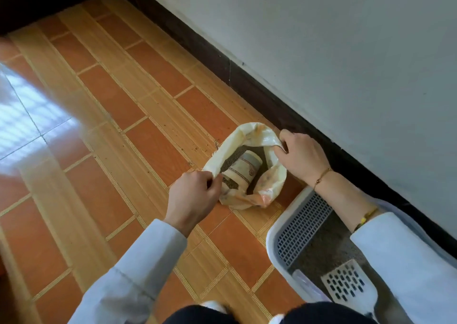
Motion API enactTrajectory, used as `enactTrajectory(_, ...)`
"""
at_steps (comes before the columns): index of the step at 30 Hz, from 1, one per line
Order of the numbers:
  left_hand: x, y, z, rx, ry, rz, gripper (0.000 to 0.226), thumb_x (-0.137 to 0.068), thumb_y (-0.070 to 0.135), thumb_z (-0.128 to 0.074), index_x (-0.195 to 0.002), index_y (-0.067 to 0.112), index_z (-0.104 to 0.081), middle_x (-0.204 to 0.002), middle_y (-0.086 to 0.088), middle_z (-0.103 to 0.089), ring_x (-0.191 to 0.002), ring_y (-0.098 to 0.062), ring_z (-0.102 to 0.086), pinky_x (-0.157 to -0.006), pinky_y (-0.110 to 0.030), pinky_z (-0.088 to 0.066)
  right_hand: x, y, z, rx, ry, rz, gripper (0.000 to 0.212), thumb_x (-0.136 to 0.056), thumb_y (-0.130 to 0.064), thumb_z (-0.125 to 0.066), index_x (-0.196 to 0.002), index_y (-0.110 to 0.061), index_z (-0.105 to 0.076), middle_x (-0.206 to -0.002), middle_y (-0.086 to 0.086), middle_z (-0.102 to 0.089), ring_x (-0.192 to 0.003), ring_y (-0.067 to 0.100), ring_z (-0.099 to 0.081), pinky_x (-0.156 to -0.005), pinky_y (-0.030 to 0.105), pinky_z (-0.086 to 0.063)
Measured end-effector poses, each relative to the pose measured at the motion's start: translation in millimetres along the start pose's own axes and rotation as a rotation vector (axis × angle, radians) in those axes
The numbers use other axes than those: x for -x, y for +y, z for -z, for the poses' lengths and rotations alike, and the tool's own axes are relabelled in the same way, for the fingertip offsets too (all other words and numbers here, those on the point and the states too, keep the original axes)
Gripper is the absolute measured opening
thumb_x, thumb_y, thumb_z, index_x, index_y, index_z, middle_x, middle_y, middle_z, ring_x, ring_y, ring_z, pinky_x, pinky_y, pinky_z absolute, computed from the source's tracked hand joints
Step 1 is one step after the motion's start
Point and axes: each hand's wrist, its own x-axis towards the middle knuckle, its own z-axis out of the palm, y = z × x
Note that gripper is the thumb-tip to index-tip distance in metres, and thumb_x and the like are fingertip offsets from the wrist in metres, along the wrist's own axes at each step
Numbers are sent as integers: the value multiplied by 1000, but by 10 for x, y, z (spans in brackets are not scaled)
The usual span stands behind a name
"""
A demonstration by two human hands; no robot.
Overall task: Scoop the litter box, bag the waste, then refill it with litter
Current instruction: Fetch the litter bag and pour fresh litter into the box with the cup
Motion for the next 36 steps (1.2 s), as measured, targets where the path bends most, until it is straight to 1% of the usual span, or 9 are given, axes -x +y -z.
enactTrajectory(3,15,-13,-73,-67,57,-22,46,-89,35,-56,-51,17,-38,-42,3,-38,-39,-18,-36,-42,-22,-27,169,-94,-57,29,225,152,25,-88,-32,-62,-90,-13,-46,-77,-2,-46,-71,13,-45,-64,21,-39)
enactTrajectory(5,1,-26,-117,-55,110,-25,39,-85,34,-58,-55,17,-40,-45,2,-42,-41,-18,-38,-43,-22,-25,279,-190,-91,-11,321,291,23,-88,-30,-62,-85,-11,-50,-76,-2,-46,-71,11,-43,-66,21,-41)
enactTrajectory(7,-22,-39,-144,-23,133,-53,35,-83,30,-60,-57,17,-41,-46,2,-43,-42,-18,-39,-43,-22,-24,323,-289,-160,-49,184,338,22,-89,-32,-63,-84,-13,-53,-79,-2,-51,-75,12,-46,-67,24,-45)
enactTrajectory(9,-23,-50,-167,2,125,-96,34,-83,26,-60,-57,16,-41,-45,2,-42,-41,-19,-38,-43,-22,-24,312,-364,-237,-57,-31,259,29,-87,-39,-64,-96,-13,-54,-94,0,-56,-91,15,-50,-82,28,-47)
enactTrajectory(13,65,-43,-203,21,104,-151,35,-84,21,-59,-57,17,-36,-45,3,-38,-40,-17,-33,-42,-23,-22,185,-386,-440,204,-152,158,73,-75,-67,-61,-116,-8,-49,-117,8,-54,-113,23,-47,-102,33,-37)
enactTrajectory(19,112,-36,-268,57,85,-171,36,-83,19,-57,-57,20,-32,-45,4,-35,-41,-16,-30,-44,-24,-22,147,-347,-752,353,-113,82,102,-60,-86,-54,-120,-4,-48,-121,11,-52,-115,27,-43,-101,37,-35)
enactTrajectory(26,141,-25,-357,100,79,-182,31,-80,25,-50,-57,21,-29,-45,3,-31,-43,-18,-26,-44,-26,-24,234,-276,-891,130,51,15,96,-55,-82,-63,-116,-8,-49,-119,8,-56,-114,25,-49,-98,37,-37)
enactTrajectory(31,159,-52,-330,113,79,-194,33,-82,18,-55,-59,14,-32,-48,-5,-35,-45,-19,-26,-45,-30,-25,218,-395,-958,83,140,-123,104,-56,-74,-71,-128,-6,-42,-129,8,-50,-123,24,-45,-101,38,-35)
enactTrajectory(36,124,-55,-330,127,57,-170,35,-83,16,-58,-59,13,-32,-49,-2,-32,-47,-19,-25,-47,-29,-24,164,-429,-1015,162,78,-45,94,-59,-69,-72,-124,-6,-45,-124,10,-52,-118,26,-46,-102,36,-33)
